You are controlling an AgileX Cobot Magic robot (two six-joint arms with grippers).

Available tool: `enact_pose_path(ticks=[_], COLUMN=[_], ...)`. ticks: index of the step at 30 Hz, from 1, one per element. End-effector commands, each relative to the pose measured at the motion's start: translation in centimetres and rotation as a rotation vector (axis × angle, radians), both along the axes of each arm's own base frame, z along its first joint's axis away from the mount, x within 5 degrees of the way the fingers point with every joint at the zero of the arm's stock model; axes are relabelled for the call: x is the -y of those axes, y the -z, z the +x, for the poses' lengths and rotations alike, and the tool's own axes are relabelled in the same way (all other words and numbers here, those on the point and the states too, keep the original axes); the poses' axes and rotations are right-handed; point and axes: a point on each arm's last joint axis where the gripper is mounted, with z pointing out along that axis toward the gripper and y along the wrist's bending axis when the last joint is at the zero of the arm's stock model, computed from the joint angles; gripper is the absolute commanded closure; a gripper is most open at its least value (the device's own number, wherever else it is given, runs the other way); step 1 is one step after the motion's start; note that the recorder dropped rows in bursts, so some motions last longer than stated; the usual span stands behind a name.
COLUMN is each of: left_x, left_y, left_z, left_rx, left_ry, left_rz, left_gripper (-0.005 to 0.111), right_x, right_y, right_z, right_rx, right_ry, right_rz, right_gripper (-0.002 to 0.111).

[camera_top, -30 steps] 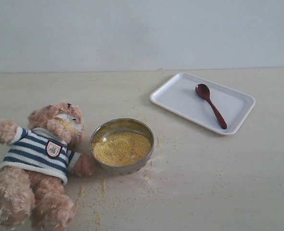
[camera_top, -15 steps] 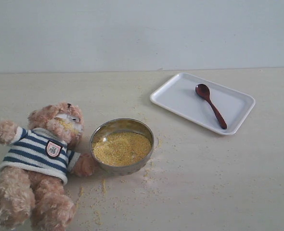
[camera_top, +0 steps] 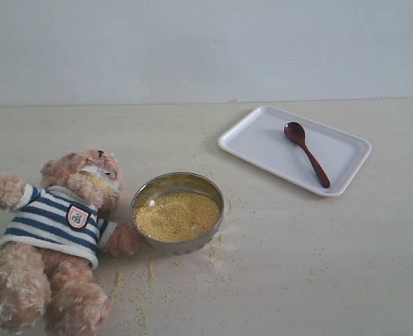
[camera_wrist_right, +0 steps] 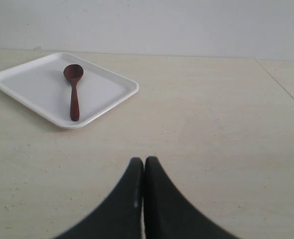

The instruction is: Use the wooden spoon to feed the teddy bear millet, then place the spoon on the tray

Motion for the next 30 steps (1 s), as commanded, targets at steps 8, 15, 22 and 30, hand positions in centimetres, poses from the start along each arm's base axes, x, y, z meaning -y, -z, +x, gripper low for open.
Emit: enact_pose_path(ticks=[8,15,22,30], left_x=[-0.01,0.03,0.04,0.04], left_y=[0.13,-0.39,-0.42,-0.42], left_z=[0.00,0.13,0.13,0.13], left_rx=[-0.003,0.056,0.060,0.060], left_ry=[-0.005,0.001,0.002,0.002], left_rz=[-0.011,-0.006,-0.006,-0.006], left_gripper=[0.102,0.102,0.102,0.102], right_x=[0.02,0.00,0.00,-0.04], right_y=[-0.07,-0.13,-0.13,-0.40], right_z=[-0.02,-0.01,-0.01,0.05], right_rx=[0.008,0.015,0.015,0.046], right_ry=[0.003,0.002,0.002,-0.002], right_rz=[-0.003,0.004,0.004,0.005], right_gripper=[0.108,0.108,0.108,0.108])
